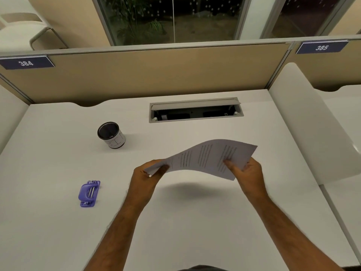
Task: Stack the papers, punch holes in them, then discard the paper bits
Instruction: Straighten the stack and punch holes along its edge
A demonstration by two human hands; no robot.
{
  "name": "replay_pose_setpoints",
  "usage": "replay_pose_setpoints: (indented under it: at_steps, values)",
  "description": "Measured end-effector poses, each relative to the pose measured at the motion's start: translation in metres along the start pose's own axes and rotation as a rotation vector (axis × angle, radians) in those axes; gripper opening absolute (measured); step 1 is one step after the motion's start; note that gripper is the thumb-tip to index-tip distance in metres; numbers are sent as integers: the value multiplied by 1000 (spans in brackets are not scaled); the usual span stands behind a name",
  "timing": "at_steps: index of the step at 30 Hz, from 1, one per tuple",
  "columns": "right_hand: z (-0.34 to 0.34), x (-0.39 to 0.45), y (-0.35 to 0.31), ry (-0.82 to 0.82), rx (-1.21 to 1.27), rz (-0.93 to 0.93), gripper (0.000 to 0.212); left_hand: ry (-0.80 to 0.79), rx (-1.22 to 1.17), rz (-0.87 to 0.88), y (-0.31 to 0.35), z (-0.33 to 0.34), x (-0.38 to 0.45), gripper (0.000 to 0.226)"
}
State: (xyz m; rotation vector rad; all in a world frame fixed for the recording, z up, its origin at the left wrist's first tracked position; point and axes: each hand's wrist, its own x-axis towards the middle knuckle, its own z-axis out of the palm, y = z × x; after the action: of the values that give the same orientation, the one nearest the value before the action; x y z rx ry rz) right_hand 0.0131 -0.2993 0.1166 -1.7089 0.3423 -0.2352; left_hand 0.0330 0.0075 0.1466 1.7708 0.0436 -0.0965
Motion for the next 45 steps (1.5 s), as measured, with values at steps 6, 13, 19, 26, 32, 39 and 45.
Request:
replay_pose_setpoints:
  at_steps: [6, 13, 19, 26, 32, 39, 45]
  values:
    - [12, -12, 45, -61, -50, 112, 20, -181, 115, -173, -24, 11, -6, 26]
    - [13, -7, 44, -4, -72, 115, 31, -122, 85, -164, -21, 15, -6, 31]
    - [16, -9, 48, -72, -95, 134, 18, -177, 124, -242, -27, 15, -6, 33]
    - [13, -12, 45, -29, -99, 124, 26, -163, 82, -213, -28, 13, -8, 33]
    - [15, -15, 47, -54, -104, 149, 20, -132, 83, -266, -31, 14, -11, 26]
    - [16, -18, 57, -94, -137, 167, 29, -177, 56, -271, -32, 16, -13, 31]
    - [8, -11, 48, -96, -119, 133, 18, -37, -54, -321, -38, 9, -13, 20]
